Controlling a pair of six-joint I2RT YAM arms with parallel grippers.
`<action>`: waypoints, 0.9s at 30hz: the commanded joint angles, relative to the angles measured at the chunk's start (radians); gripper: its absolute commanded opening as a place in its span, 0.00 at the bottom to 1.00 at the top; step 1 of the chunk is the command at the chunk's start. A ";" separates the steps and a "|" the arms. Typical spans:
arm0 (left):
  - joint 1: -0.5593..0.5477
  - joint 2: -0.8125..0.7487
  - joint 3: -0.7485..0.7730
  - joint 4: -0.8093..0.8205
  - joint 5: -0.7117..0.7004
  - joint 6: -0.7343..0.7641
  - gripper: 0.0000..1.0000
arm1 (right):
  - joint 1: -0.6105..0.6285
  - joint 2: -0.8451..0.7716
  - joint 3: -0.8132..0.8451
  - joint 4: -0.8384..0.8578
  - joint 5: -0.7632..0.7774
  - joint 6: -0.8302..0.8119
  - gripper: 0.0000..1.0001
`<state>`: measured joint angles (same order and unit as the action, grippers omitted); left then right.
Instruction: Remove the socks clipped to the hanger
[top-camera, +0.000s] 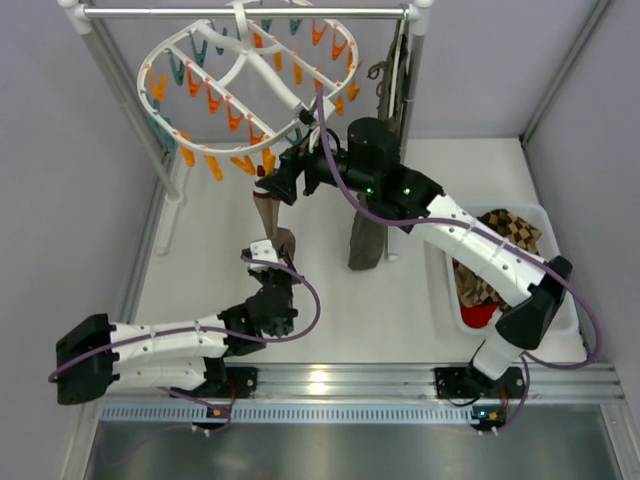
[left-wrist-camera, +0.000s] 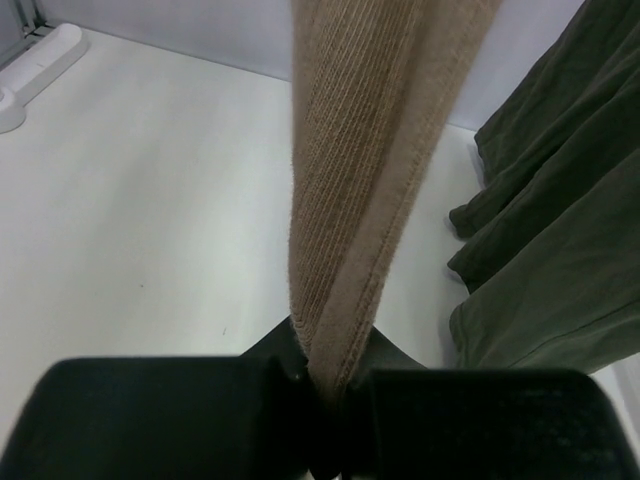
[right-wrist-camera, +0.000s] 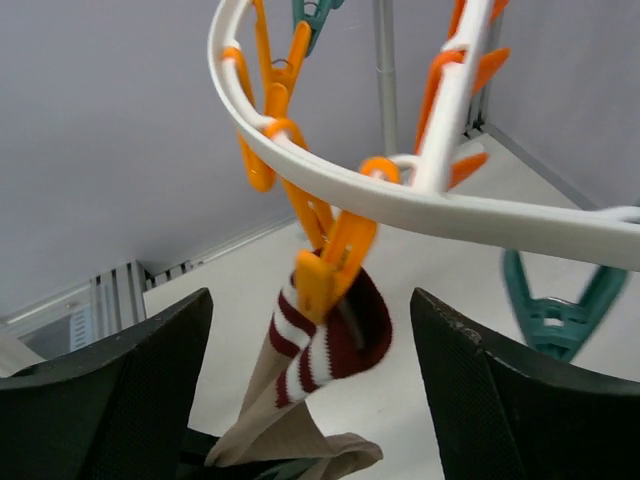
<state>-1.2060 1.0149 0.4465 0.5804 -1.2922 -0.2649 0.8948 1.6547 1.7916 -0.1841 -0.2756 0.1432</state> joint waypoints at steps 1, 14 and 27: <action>-0.006 -0.039 -0.011 0.003 0.022 -0.046 0.00 | -0.026 -0.075 -0.024 0.104 -0.039 0.021 0.79; -0.006 -0.182 -0.026 -0.197 0.192 -0.211 0.00 | -0.059 -0.015 -0.020 0.202 -0.238 0.084 0.70; -0.006 -0.239 -0.012 -0.304 0.205 -0.246 0.00 | -0.062 0.074 0.045 0.285 -0.246 0.082 0.65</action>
<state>-1.2064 0.7933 0.4278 0.3004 -1.1030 -0.4946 0.8429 1.7191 1.7824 -0.0113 -0.5133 0.2317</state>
